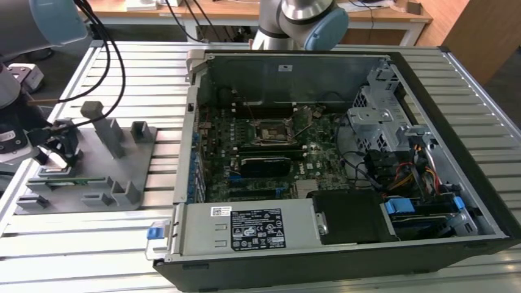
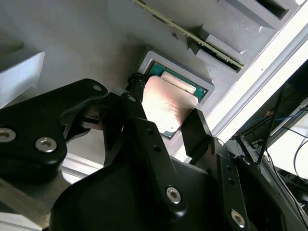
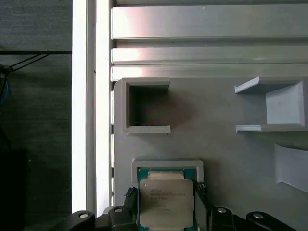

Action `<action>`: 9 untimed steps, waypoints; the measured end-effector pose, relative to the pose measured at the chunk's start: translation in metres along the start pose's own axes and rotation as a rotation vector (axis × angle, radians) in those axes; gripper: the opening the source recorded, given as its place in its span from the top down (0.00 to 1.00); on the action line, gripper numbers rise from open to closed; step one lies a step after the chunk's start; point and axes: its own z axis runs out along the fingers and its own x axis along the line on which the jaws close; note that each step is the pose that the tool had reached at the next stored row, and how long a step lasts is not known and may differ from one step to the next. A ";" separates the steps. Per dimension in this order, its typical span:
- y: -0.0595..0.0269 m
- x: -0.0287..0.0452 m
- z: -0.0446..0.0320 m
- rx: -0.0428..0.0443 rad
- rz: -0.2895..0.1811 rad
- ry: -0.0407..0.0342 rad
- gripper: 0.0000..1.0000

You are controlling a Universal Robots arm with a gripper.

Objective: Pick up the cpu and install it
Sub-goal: 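Pick up the cpu and move it towards the insertion slot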

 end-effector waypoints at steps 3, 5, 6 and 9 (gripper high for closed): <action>0.0000 0.0000 -0.0009 0.0000 0.000 -0.0003 0.42; 0.0000 0.0000 -0.0007 0.0000 0.000 -0.0002 0.42; 0.0000 0.0000 -0.0003 0.0001 0.000 -0.0002 0.42; 0.0000 0.0000 0.0006 0.0001 0.000 -0.0001 0.42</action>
